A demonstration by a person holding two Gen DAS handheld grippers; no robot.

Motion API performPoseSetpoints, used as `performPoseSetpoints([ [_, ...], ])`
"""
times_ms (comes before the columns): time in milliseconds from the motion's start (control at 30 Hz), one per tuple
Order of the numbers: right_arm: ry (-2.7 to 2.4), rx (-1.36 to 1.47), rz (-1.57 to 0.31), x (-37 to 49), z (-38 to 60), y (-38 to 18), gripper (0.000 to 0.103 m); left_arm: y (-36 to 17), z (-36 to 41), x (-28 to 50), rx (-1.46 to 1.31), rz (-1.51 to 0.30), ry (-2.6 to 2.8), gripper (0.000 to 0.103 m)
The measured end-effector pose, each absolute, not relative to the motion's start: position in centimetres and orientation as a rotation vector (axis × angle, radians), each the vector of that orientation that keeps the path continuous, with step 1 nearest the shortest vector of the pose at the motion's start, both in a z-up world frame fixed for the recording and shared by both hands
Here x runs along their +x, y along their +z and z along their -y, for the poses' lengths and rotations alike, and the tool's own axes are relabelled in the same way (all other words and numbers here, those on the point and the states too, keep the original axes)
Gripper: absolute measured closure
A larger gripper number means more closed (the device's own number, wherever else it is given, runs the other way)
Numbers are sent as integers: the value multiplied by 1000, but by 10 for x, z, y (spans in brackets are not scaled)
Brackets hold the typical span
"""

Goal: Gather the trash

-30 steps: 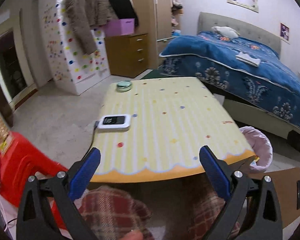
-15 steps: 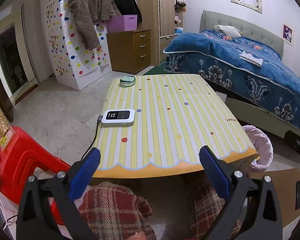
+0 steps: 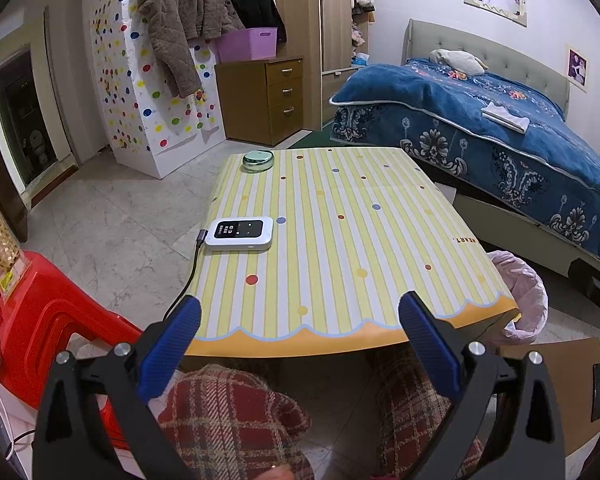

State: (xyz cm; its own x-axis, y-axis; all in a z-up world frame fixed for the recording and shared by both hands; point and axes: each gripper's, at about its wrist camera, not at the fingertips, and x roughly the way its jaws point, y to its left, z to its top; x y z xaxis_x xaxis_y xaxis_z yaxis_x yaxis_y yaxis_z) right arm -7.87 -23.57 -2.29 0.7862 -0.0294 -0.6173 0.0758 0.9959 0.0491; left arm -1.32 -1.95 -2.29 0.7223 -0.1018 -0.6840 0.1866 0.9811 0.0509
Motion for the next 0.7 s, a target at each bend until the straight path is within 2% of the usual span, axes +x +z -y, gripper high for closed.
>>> performPoseSetpoints([
  [700, -50, 74, -659, -75, 234, -22, 7, -20, 19, -15, 116, -743, -158, 7],
])
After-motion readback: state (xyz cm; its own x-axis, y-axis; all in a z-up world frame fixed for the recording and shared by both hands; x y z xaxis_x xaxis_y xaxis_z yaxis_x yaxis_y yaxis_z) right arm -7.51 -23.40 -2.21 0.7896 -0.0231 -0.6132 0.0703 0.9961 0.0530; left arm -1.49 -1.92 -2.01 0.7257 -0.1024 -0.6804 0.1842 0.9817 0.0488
